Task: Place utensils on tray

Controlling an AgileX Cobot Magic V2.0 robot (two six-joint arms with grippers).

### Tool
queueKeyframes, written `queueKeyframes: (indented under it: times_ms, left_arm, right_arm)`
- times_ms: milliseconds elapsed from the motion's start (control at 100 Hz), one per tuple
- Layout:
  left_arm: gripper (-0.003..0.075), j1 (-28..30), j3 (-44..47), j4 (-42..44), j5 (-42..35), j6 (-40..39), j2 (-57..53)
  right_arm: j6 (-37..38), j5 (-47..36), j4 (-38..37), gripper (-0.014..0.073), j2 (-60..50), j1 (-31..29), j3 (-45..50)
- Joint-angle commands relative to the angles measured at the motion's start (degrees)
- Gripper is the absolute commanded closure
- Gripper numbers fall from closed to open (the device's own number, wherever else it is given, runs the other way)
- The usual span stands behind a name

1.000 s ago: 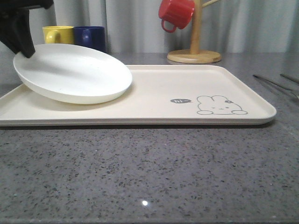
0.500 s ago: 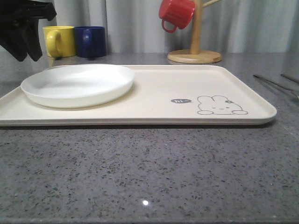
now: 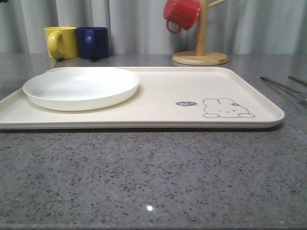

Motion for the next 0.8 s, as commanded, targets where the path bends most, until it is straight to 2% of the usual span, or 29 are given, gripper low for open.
queueKeyframes:
  times_ms: [0, 210, 440, 710, 790]
  left_arm:
    - [0.0739, -0.5, 3.5, -0.2, -6.9, -0.2, -7.5]
    - [0.0739, -0.5, 16.7, -0.2, -13.1, -0.2, -21.9]
    - [0.0739, -0.5, 27.6, -0.2, -13.3, -0.2, -37.2]
    - [0.0739, -0.5, 36.3, -0.2, -12.5, -0.2, -53.3]
    - [0.0739, -0.5, 38.3, -0.2, -12.4, -0.2, -57.3]
  right_arm:
    - [-0.6, -4.5, 0.1, 0.0668, -1.0, -0.4, 0.0]
    - [-0.6, -4.5, 0.1, 0.0668, -1.0, -0.4, 0.0]
    - [-0.6, -4.5, 0.1, 0.0668, -1.0, -0.4, 0.0]
    - [-0.6, -4.5, 0.0, 0.0668, -1.0, -0.4, 0.0]
    - [-1.9, -4.3, -3.9, 0.0668, -1.0, -0.4, 0.0]
